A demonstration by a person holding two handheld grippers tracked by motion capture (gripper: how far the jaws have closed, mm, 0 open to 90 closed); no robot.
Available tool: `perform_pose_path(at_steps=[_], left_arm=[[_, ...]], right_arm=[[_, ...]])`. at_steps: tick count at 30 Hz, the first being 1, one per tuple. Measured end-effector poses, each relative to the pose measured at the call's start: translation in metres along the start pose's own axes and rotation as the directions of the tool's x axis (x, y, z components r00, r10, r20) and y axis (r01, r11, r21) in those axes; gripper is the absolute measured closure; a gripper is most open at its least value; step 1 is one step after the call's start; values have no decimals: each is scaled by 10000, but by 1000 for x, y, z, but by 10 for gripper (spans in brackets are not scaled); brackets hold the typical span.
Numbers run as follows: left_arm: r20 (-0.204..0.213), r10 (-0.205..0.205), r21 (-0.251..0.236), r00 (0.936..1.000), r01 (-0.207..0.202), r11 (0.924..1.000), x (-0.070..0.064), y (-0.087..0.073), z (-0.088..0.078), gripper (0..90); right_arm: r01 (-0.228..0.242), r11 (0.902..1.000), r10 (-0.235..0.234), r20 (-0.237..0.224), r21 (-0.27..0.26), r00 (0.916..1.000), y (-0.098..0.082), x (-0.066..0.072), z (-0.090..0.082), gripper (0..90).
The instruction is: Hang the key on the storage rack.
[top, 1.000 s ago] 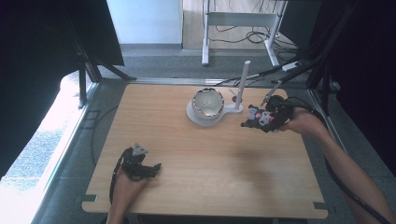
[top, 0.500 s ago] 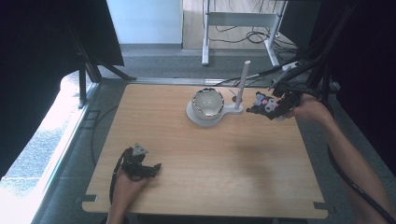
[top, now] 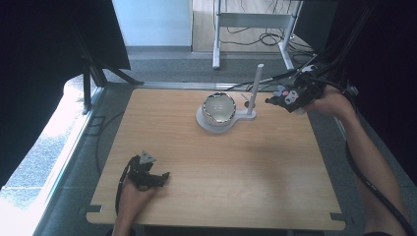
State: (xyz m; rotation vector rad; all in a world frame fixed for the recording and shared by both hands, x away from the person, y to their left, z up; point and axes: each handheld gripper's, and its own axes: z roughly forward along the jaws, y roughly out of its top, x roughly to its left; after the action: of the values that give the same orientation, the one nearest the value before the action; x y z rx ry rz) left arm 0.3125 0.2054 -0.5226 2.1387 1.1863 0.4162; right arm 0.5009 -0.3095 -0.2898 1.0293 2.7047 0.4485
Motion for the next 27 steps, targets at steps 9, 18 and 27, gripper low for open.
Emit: perform_pose_path(at_steps=[9, 18, 27], left_arm=[[1, -2, 0, 10000, 2, 10000, 0, 0, 0, 49], [-1, 1, 1, 10000, -1, 10000, 0, 0, 0, 49], [-20, 4, 1, 10000, -4, 10000, 0, 0, 0, 49]], right_arm=[[-383, 9989, 391, 319, -276, 9987, 11, -18, -7, 411], [-493, 9972, 523, 536, -562, 9972, 28, -26, -9, 412], [-530, 9961, 570, 557, -705, 9968, 39, -29, -5, 413]])
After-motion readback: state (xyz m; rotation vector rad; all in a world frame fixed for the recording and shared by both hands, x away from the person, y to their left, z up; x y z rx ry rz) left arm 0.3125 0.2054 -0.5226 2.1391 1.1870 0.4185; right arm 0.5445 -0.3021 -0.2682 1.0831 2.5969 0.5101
